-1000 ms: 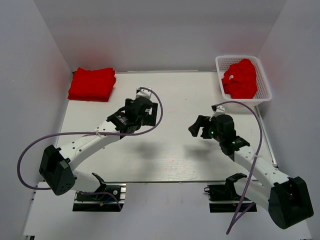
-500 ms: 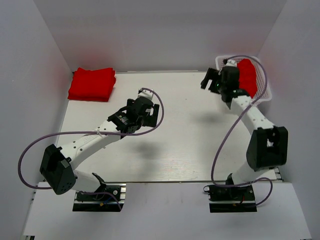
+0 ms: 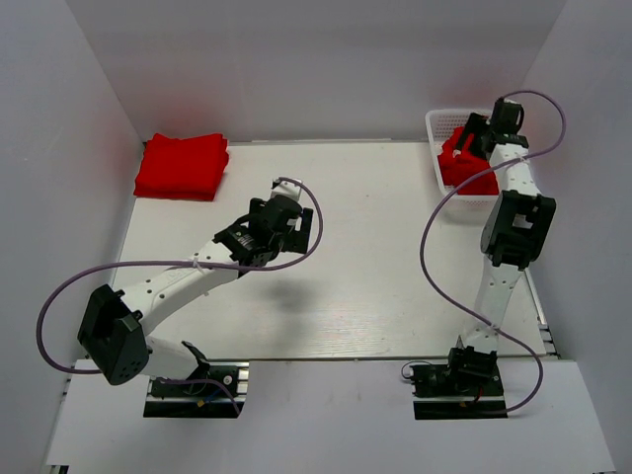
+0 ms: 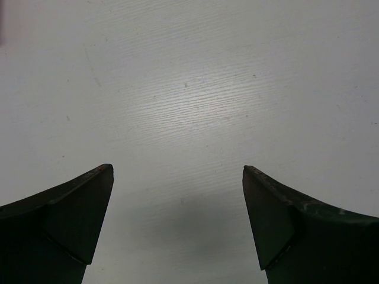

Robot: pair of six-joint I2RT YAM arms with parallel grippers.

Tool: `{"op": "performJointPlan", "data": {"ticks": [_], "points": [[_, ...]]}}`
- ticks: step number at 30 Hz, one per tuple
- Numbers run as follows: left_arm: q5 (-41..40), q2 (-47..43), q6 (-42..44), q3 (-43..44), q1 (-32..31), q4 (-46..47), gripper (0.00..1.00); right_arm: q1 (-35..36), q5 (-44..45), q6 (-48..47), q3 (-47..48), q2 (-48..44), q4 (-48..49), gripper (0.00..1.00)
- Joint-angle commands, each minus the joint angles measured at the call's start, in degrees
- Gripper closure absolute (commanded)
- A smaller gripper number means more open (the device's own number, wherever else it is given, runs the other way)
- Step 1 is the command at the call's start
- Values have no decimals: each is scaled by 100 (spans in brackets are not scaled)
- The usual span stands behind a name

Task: Fold and stack the t-shirts
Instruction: Grab crumpled tshirt from bin with the right arm

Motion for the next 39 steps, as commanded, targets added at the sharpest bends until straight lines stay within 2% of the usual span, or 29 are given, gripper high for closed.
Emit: {"op": "performJointPlan", "data": {"ticks": [1,7,12,17,19,20,21,23,24,31,35,39], "points": [[-22,-274,22,-130,-23,260,0,-189,-63,-252,150,142,345,10],[-13,-107,153,-183,30,314,0,-375,-29,-488,87,633,1288,10],[-128,-54,154,-131,30,314,0,-410,69,-586,614,1275,1253,10],[-180,60,154,-131,30,314,0,-401,-142,-568,562,1601,1429,10],[-180,60,154,-131,83,314,0,-419,-168,-455,571,1636,1429,15],[-180,60,154,-131,83,314,0,-410,-212,-436,545,1627,1464,21],[-180,60,154,-131,83,314,0,-427,-204,-419,527,1584,1447,42],[-180,60,154,-131,83,314,0,-419,-186,-332,379,1452,1621,76],[-180,60,154,-131,83,314,0,-419,-99,-313,325,1338,1657,100],[-66,166,154,36,83,199,0,-428,-222,-252,149,627,1790,100],[-66,218,154,229,83,68,0,-445,147,-295,561,258,1289,100],[-66,271,154,282,83,15,0,-428,323,-488,492,-490,1209,100]]}}
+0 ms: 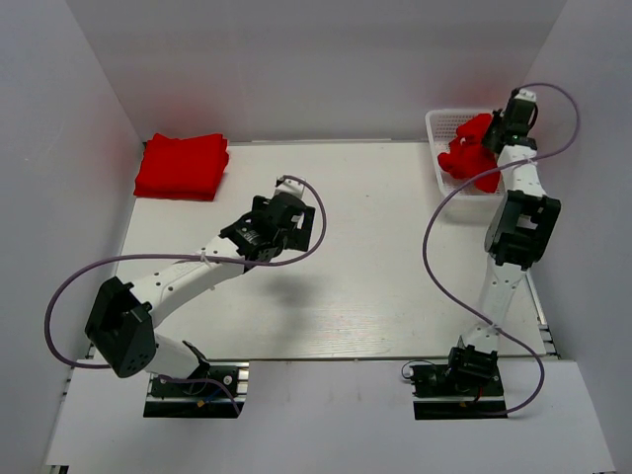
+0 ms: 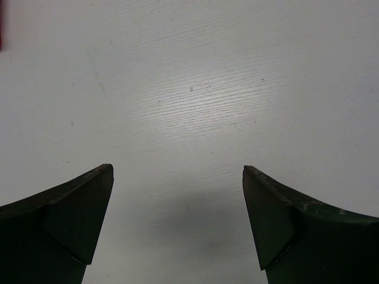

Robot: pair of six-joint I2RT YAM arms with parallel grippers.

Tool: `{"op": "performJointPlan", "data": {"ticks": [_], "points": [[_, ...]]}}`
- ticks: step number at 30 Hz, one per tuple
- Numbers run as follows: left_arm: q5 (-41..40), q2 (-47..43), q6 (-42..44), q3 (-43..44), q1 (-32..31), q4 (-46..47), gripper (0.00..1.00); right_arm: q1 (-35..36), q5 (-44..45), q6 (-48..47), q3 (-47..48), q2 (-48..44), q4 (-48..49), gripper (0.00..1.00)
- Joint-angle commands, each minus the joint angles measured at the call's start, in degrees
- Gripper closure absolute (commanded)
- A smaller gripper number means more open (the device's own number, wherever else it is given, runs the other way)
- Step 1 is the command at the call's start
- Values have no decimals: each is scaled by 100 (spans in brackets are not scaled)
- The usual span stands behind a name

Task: Fold and stack the t-shirts
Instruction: Grab crumpled tshirt from bin with the right arm, then move the tshirt to the center of the board

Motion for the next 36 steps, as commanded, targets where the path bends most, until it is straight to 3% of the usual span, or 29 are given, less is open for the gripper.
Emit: {"op": "performJointPlan", "data": {"ticks": [1,8,22,29,34,36], "points": [[71,-9,25,269,22,-57,0,-36,356,-131,291,-1146,160,100],[125,-175,-97,436,22,-172,0,25,24,-271,430,-2298,-16,100],[-315,-404,-493,857,22,-953,0,719,-3532,168,616,-3906,-427,100],[-902,-379,-1213,1463,74,-1998,0,1878,-4722,72,-174,-4258,-552,100],[-904,-316,-1575,1719,250,-2684,0,2940,-4645,-315,-991,-4302,-903,100],[-904,-316,-1837,1720,302,-2808,0,3283,-4434,-368,-1849,-4346,-912,100]]}}
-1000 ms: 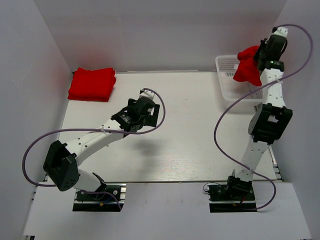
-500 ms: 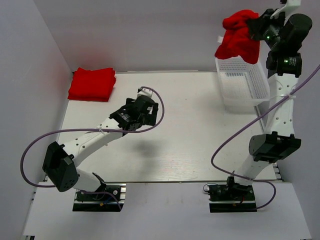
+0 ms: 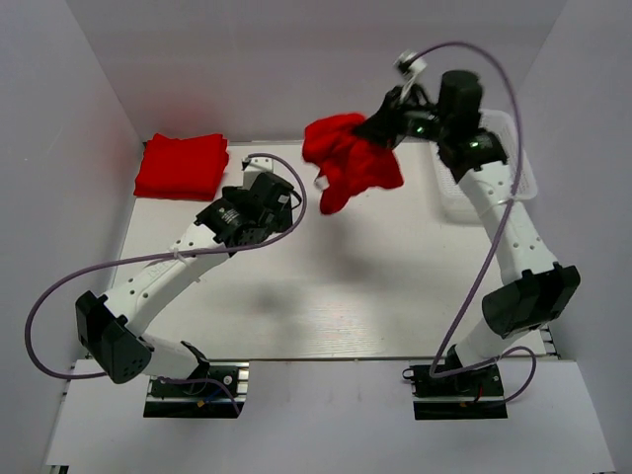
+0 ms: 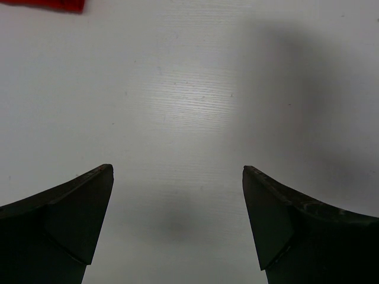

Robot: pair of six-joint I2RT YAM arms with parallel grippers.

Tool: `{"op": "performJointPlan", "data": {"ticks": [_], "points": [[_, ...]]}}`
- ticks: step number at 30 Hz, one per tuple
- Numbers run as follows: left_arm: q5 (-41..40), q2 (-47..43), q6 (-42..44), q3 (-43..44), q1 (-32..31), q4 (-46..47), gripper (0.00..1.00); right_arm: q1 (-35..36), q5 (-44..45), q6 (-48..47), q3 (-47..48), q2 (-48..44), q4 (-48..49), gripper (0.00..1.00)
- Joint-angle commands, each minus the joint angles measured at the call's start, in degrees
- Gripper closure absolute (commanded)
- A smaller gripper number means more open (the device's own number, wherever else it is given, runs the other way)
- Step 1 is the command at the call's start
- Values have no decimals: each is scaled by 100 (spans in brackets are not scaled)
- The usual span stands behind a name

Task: Fold and stack the t-shirts
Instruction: Move the tshirt to the center of the board

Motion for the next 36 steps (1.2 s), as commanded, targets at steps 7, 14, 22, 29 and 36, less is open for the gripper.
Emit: {"op": "performJointPlan", "data": {"ticks": [7,14,22,29,36], "points": [[-481,-427,-1001,-367,220,-1058,0,1051,600,235,-2652,161,256,61],[-534,-427,-1493,-553,326,-1313,0,1157,1627,331,-2993,-100,375,10],[10,-576,-1495,-965,431,-813,0,1122,2982,508,-3739,-1005,42,10],[177,-569,-1441,-1124,537,-426,0,1113,4246,824,-4355,-1683,-284,10],[486,291,-977,-668,730,31,0,1121,4811,1097,-4944,-2193,-574,10]]}}
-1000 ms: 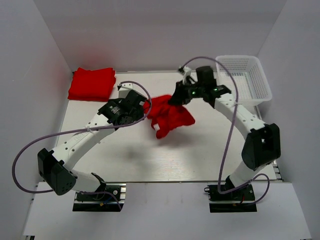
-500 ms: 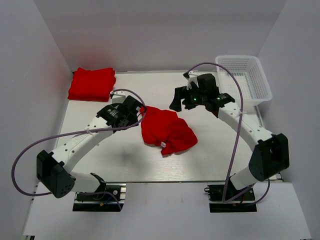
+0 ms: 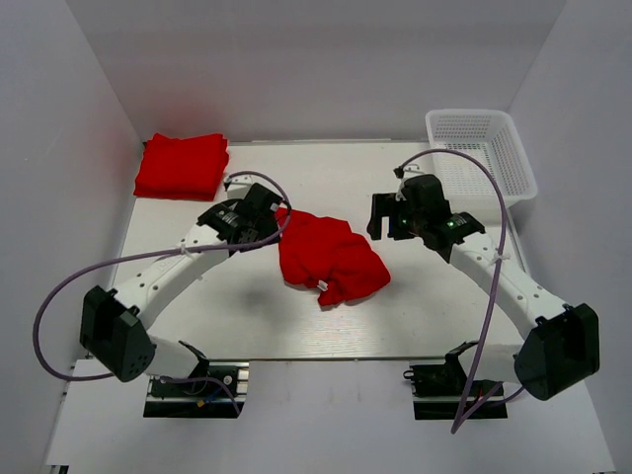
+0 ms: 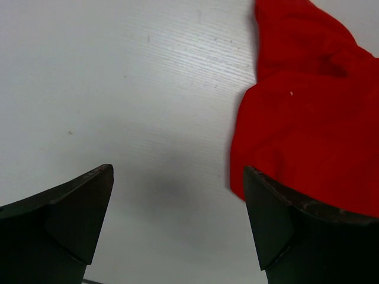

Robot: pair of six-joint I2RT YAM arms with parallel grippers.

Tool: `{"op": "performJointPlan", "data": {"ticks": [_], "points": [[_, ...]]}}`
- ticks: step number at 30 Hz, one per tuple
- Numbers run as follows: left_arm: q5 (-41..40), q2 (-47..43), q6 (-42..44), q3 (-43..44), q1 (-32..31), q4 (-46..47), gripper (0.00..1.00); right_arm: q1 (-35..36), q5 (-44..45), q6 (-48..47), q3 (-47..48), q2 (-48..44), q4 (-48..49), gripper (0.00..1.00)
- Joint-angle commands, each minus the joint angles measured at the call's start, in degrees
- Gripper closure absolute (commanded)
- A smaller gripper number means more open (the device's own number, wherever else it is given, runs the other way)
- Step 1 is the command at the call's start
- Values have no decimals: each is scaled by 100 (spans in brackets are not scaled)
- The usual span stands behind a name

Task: Fold and stack the t-shirts
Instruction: Move the tshirt to the center of the board, then flatten out the tshirt

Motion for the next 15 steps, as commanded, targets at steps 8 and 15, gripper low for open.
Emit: {"op": "performJointPlan", "data": {"ticks": [8,15], "points": [[682,1885,835,1230,566,935,0,-19,645,622,-981,-305,-6,10],[1166,2950,1204,1767,909,1489,0,-37,705,930,-1649,-305,496,10]]}}
